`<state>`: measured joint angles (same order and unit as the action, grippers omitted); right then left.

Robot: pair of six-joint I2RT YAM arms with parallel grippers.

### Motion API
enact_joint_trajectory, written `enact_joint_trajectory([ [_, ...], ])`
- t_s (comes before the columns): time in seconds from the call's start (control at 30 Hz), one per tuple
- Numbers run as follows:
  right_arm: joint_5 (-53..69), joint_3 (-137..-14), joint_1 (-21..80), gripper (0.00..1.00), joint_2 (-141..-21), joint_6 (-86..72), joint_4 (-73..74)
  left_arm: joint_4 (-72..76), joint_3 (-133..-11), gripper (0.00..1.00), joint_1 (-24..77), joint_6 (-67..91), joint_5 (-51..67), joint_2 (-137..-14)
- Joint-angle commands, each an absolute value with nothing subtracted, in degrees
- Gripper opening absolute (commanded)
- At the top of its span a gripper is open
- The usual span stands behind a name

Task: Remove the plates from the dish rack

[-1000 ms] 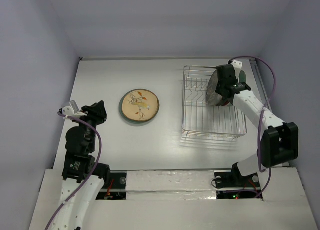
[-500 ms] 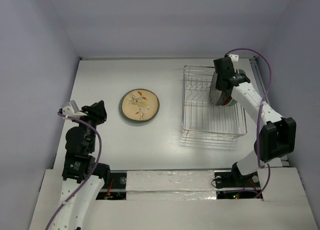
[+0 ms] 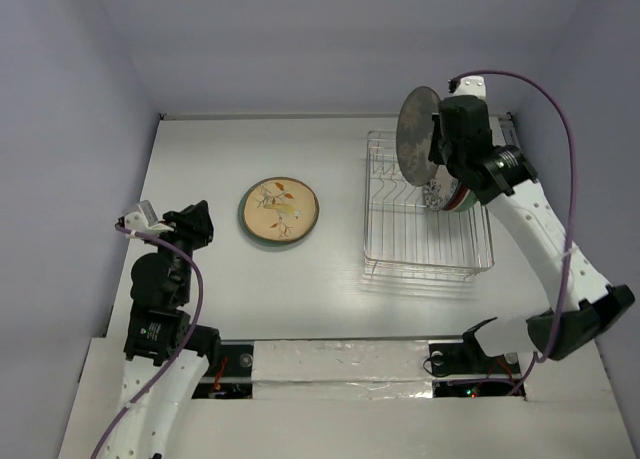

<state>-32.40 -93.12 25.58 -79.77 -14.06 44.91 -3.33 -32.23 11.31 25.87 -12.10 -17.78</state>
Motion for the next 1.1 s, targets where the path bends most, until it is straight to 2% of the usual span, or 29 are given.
enact_joint_trajectory([
  [0.0,-23.4,-92.03,26.71,0.0,-72.88,-17.74,30.69,-1.58,-31.91,0.29,11.69,25.84,-11.87,-18.54],
  [0.13,-8.4,-84.65,28.29,0.0,-72.15,-24.94,19.71,-1.67,-31.91,0.29,11.69,26.01,-11.87,-18.81],
  [0.23,-2.13,-81.04,31.97,0.0,-76.18,-31.8,8.74,-1.84,-31.99,0.29,11.69,26.1,-11.87,-18.46],
  [0.53,7.63,-79.98,39.37,0.0,-93.85,-47.01,-14.21,-1.84,-31.99,0.29,11.69,26.02,-11.87,-18.63],
  [0.67,8.09,-81.47,41.66,0.0,-101.32,-50.18,-17.04,-1.76,-31.9,0.29,11.69,25.93,-11.87,-18.37],
  [0.8,8.26,-77.97,43.07,0.0,-106.6,-54.22,-22.05,-1.76,-31.99,0.29,11.69,25.93,-11.87,-18.28],
  [1.0,6.16,-73.57,43.07,0.0,-108.28,-55.81,-25.57,-1.41,-31.9,0.29,11.69,25.93,-11.87,-19.16],
  [1.07,5.63,-72.16,43.07,0.04,-108.63,-55.81,-25.93,-1.32,-31.9,0.29,11.69,26.01,-11.87,-19.25],
])
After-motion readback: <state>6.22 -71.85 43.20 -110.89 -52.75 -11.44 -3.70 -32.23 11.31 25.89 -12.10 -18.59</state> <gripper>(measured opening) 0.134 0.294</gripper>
